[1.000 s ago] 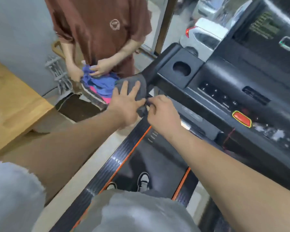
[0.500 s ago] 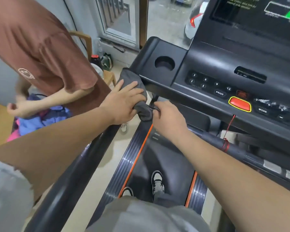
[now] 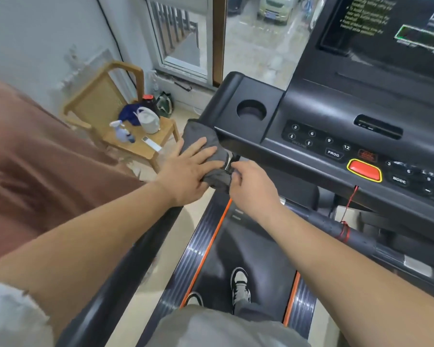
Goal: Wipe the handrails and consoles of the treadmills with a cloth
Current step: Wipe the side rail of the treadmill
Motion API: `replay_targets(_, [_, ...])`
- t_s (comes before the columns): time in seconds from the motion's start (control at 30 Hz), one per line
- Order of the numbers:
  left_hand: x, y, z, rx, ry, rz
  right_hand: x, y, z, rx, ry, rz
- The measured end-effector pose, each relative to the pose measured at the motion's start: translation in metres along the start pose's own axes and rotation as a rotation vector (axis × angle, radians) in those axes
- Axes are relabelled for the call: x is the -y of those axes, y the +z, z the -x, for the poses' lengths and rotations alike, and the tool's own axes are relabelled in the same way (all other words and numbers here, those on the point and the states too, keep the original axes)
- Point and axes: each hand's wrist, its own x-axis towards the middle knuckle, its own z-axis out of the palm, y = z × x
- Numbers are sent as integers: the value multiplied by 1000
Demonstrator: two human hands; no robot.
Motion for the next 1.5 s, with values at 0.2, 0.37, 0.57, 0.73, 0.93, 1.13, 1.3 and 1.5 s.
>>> replay_targets(0.2, [-3, 18, 126, 43, 112, 67, 22, 17, 8, -24, -143, 18])
replay_targets(0.37, [3, 8, 118, 115, 108, 78, 38, 33, 26, -74, -224, -2])
replay_targets(0.57, [-34, 8, 98, 130, -158, 11, 50, 51, 45, -29, -180, -77])
replay_targets(0.73, [-32, 29, 199, 187, 153, -83, 62, 63, 55, 36, -138, -147])
replay_targets(0.93, [-26, 22, 165, 115, 124, -134, 73, 84, 72, 15, 55, -311])
replay_targets(1.13, [-43, 27, 180, 0, -65, 96, 97, 103, 93, 149, 369, -753])
replay_targets(1.3, [-8, 28, 231, -366, -342, 967, 130, 133, 97, 192, 486, -787])
replay_targets(1.5, [12, 60, 258, -321, -798, 1072, 165, 163, 107, 146, 571, -534])
